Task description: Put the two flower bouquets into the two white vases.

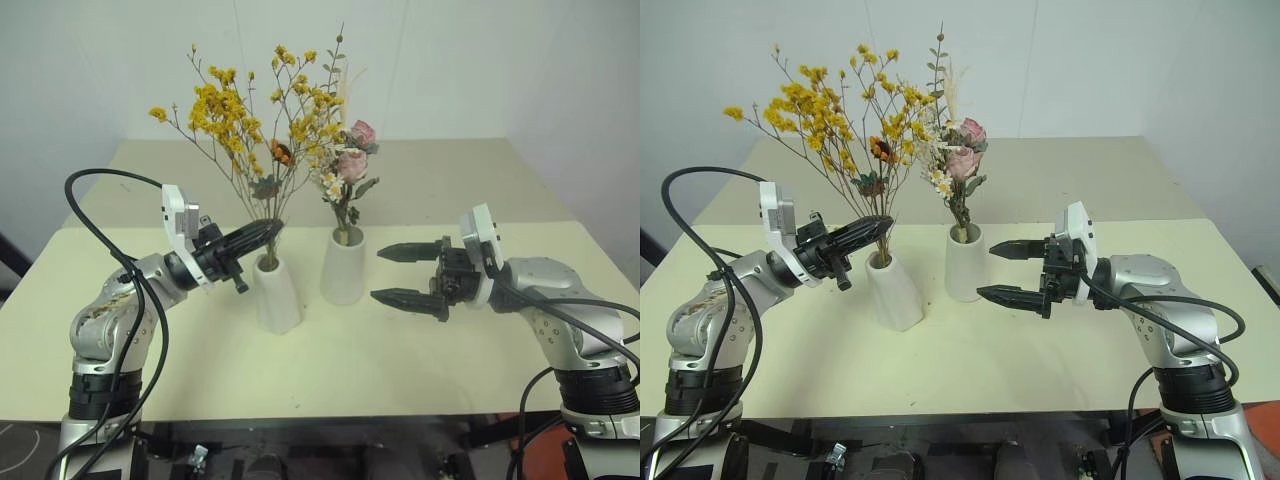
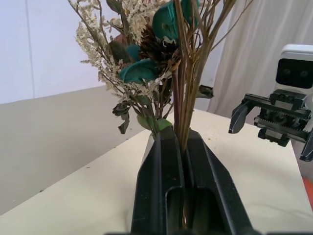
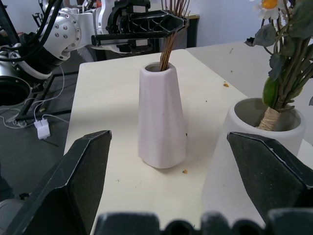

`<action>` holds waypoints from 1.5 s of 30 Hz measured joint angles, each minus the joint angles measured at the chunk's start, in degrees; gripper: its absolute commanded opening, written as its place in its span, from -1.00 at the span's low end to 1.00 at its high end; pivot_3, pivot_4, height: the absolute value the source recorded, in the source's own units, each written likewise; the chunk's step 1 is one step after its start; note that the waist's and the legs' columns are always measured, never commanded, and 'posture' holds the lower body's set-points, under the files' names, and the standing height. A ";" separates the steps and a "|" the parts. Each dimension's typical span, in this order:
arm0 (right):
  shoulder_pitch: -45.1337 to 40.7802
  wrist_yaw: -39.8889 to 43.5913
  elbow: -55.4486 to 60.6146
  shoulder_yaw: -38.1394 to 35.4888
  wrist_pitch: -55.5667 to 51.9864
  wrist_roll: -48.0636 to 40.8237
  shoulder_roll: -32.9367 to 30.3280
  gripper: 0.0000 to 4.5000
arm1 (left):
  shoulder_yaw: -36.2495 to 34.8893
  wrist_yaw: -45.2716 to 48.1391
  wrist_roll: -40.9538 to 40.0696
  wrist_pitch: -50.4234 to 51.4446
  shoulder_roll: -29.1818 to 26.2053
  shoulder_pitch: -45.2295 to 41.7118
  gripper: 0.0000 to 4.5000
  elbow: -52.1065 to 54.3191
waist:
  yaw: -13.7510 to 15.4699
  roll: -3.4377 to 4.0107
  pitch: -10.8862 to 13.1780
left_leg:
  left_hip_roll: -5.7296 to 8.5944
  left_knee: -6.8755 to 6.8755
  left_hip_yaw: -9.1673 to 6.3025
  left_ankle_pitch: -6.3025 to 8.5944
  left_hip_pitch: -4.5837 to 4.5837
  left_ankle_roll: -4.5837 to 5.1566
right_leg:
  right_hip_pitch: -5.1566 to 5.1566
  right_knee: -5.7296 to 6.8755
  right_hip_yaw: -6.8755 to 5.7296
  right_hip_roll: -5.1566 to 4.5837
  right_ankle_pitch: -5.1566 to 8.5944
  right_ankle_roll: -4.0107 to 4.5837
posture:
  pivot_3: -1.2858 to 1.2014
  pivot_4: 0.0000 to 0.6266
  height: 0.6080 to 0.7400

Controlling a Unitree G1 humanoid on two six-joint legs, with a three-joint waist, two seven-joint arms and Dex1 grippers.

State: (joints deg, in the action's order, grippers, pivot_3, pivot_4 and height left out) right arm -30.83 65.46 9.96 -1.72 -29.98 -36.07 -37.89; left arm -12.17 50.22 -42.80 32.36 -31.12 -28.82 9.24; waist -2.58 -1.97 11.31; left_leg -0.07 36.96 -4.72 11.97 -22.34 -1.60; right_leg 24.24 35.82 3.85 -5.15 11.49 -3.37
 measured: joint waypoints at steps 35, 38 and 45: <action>0.39 0.38 -1.76 -0.33 1.81 0.69 -1.23 1.00 | -15.95 -2.03 -3.44 3.85 -17.37 24.60 0.99 12.55 | 0.15 0.01 0.00 | -0.05 -0.06 0.01 0.01 0.01 0.00 | 0.03 -0.02 0.00 0.02 0.31 -0.34 | 0.03 -0.52 1.00; 1.54 0.26 -1.75 -2.29 1.84 0.92 -2.60 1.00 | -16.03 1.52 -1.23 0.36 -18.74 24.58 0.99 9.46 | 0.16 0.01 0.00 | -0.06 -0.06 0.02 0.01 0.02 0.00 | 0.03 -0.02 0.00 0.02 0.32 -0.34 | 0.03 -0.52 1.00; 5.72 -0.43 -1.40 -6.49 1.63 0.53 -5.37 1.00 | -16.50 9.21 0.45 -4.59 -21.49 24.00 0.99 4.36 | 0.15 0.01 0.00 | -0.08 -0.06 0.03 0.01 0.00 0.00 | 0.03 -0.03 0.00 0.02 0.33 -0.35 | 0.03 -0.52 1.00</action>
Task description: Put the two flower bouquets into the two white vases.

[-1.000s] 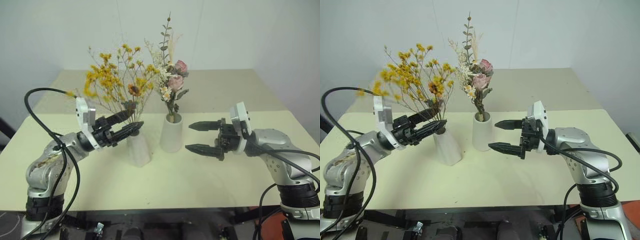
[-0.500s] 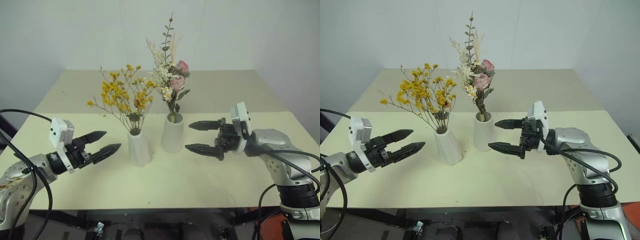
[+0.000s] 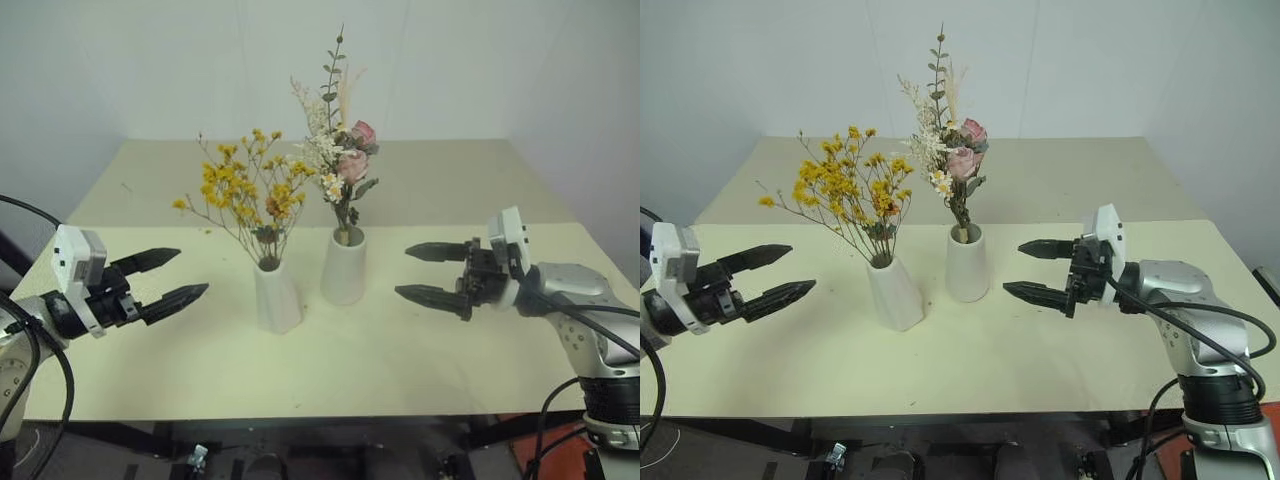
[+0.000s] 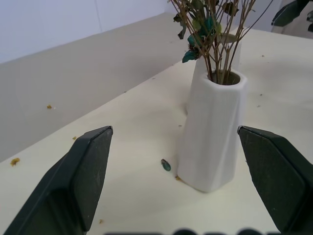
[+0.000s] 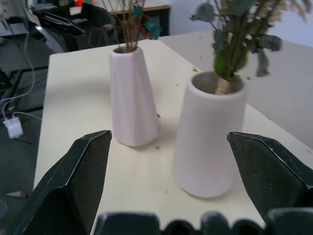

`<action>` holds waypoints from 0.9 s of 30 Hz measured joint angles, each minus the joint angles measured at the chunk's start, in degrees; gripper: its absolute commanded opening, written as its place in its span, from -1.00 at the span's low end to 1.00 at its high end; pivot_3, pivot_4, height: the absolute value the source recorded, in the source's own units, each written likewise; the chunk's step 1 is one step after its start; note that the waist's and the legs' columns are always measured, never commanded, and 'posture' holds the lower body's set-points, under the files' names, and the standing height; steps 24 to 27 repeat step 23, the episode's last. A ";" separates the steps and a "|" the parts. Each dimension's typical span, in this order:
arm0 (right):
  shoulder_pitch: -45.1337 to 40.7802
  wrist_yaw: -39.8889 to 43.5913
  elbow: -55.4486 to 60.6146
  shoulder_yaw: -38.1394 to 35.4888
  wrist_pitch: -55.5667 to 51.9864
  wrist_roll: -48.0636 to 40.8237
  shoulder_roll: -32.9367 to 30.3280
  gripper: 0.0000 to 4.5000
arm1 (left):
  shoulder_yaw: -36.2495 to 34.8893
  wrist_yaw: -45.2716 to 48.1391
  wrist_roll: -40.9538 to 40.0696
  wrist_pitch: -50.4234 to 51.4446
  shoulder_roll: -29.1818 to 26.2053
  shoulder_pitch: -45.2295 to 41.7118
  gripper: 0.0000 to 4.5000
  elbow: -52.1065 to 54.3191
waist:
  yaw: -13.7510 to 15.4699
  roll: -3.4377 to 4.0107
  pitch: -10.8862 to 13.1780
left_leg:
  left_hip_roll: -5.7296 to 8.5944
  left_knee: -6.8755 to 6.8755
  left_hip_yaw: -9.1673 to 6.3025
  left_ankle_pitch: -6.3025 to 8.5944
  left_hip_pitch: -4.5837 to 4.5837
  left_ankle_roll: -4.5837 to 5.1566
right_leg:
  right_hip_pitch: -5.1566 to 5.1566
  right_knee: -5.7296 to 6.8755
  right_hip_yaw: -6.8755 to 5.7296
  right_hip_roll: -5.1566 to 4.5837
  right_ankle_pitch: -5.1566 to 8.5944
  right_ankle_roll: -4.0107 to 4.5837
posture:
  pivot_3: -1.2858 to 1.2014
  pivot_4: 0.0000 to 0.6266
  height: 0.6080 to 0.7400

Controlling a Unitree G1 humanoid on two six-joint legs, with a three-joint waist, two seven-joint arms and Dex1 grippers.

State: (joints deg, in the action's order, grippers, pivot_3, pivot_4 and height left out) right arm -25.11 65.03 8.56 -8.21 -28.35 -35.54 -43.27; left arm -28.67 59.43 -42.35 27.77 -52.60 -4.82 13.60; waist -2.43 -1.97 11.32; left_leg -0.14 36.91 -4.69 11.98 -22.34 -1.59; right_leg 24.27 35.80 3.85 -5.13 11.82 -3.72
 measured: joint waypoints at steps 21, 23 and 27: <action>3.23 -0.09 1.43 -4.41 -0.96 -1.69 -4.73 1.00 | 1.18 1.96 -1.88 1.28 0.16 -3.49 0.99 -0.31 | -0.20 0.00 0.00 | -0.03 0.00 0.02 0.00 0.00 0.00 | 0.00 0.00 0.00 0.02 0.01 -0.02 | 0.03 -0.52 1.00; 3.35 -0.12 1.43 -4.57 -0.96 -1.69 -4.82 1.00 | 1.18 1.76 -2.17 1.59 0.16 -3.48 0.99 0.10 | -0.16 0.00 0.00 | -0.03 0.00 0.02 0.00 0.01 0.00 | -0.01 0.02 0.00 0.02 0.01 -0.02 | 0.03 -0.52 1.00; 3.35 -0.12 1.43 -4.57 -0.96 -1.69 -4.82 1.00 | 1.18 1.76 -2.17 1.59 0.16 -3.48 0.99 0.10 | -0.16 0.00 0.00 | -0.03 0.00 0.02 0.00 0.01 0.00 | -0.01 0.02 0.00 0.02 0.01 -0.02 | 0.03 -0.52 1.00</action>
